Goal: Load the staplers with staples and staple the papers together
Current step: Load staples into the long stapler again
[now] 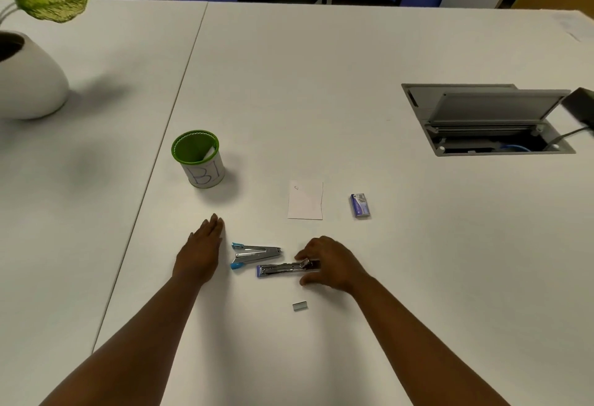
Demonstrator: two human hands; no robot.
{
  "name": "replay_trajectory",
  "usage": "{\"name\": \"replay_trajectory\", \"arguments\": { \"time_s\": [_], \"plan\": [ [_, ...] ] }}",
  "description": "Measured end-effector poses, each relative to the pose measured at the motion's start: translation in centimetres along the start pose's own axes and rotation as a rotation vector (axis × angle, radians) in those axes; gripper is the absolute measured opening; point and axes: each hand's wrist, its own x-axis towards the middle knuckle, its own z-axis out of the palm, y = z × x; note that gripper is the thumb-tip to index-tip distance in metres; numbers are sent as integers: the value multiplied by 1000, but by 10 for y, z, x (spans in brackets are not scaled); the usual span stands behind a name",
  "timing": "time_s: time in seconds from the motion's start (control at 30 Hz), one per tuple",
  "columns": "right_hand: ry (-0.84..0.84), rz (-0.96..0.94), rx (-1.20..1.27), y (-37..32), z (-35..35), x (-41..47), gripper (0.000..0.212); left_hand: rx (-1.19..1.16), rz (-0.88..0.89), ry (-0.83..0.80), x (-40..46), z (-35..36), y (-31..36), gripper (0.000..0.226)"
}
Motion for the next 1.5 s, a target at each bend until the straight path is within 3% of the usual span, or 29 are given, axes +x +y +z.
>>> {"name": "replay_trajectory", "arguments": {
  "time_s": [0.17, 0.3, 0.37, 0.5, 0.7, 0.77, 1.0, 1.07, 1.13, 1.2, 1.27, 1.33, 1.4, 1.5],
  "plan": [
    [78, 27, 42, -8, 8, -5, 26, -38, 0, -56, -8, -4, -5, 53],
    [146, 28, 112, -11, 5, -12, 23, -260, -87, 10, -20, -15, 2, 49],
    [197, 31, 180, -14, 1, -16, 22, -429, -164, 120, -29, -22, 8, 43],
    [312, 36, 400, -30, -9, -23, 17, -1053, -247, 249, -48, -37, 30, 36],
    [408, 37, 609, -61, -26, -22, 18, -1481, -75, -202, -66, -55, 66, 26],
    [402, 24, 599, -66, -30, -23, 18, -1524, -32, -224, -68, -59, 75, 24],
    [459, -26, 640, -76, -39, -29, 30, -1593, -36, -39, -71, -74, 93, 15],
    [571, -56, 550, -74, -39, -31, 35, -1604, -60, 39, -71, -79, 92, 13],
    [743, -76, 439, -67, -40, -37, 22, -1623, -101, 133, -70, -85, 88, 11],
    [813, -139, 257, -57, -36, -42, 7, -1651, -146, 224, -69, -89, 81, 10],
    [752, -208, 101, -47, -28, -46, 5, -1688, -180, 293, -68, -92, 74, 12],
    [585, -219, 110, -38, -20, -49, 3, -1726, -205, 342, -68, -93, 69, 16],
    [341, -170, 114, -32, -12, -49, 10, -1744, -236, 378, -69, -94, 66, 12],
    [-30, -121, -83, -30, 4, -48, 33, -1763, -272, 404, -69, -93, 63, 17]
  ]
}}
